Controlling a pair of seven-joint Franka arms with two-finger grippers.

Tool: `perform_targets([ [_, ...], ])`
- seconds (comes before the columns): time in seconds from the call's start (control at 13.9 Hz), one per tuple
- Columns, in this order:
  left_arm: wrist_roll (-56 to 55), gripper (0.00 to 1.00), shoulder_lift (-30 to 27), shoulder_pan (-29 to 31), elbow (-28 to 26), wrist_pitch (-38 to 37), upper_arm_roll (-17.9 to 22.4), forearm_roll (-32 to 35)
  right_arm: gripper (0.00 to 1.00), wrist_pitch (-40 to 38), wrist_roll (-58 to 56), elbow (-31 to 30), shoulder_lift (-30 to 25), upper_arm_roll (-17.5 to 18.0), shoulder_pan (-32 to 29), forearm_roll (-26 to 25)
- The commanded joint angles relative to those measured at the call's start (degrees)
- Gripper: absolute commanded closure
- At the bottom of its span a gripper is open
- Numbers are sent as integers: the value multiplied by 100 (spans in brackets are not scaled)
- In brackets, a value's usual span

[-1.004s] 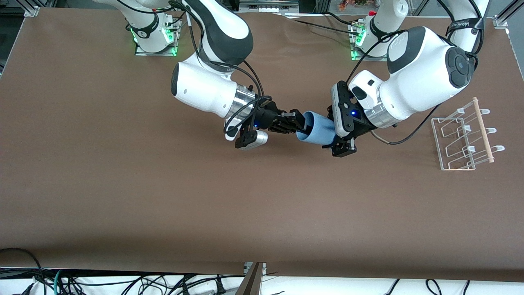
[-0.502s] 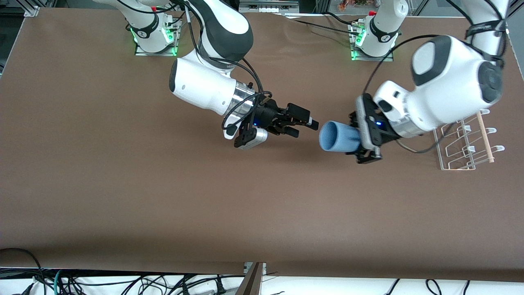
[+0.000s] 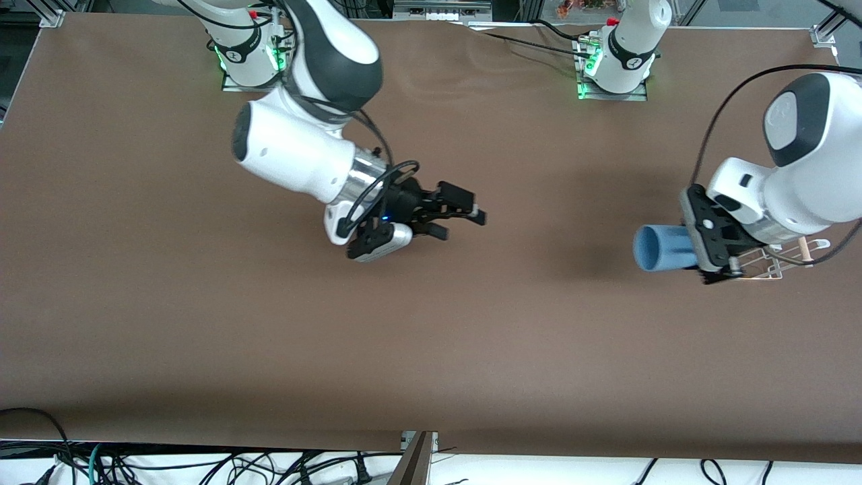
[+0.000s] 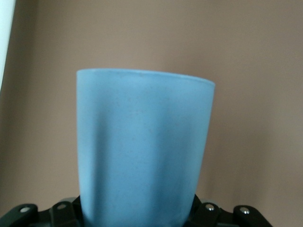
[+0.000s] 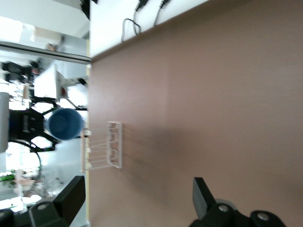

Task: Transfer cup to left arm and place on rack
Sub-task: 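Carry the cup with the left gripper toward the wire rack while the right gripper withdraws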

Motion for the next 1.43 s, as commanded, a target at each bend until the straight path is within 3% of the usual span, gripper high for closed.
perform_targets([
  [0.0,60,100,102,117,70,-97,-5,1256,0,-1411,-60,-179,-393,-637,-2,-642],
  [0.29,43,100,340,293,88,-18,91,3348,0,-3136,-446,-171,-587,-1534,-2,-1906],
  [0.65,-133,100,708,487,-35,-18,92,5758,0,-3675,-1324,-170,-780,-2492,-2,-3585],
  [0.86,-772,100,771,416,-692,-27,92,7305,0,-3912,-2027,-144,-859,-3187,-2,-3720],
  [1.15,-1450,100,736,443,-1449,-1,92,8326,0,-4640,-2152,118,-877,-3987,7,-3930],
  [1.36,-1679,100,622,443,-1844,-10,92,8679,0,-5081,-2152,251,-895,-4164,-10,-4107],
])
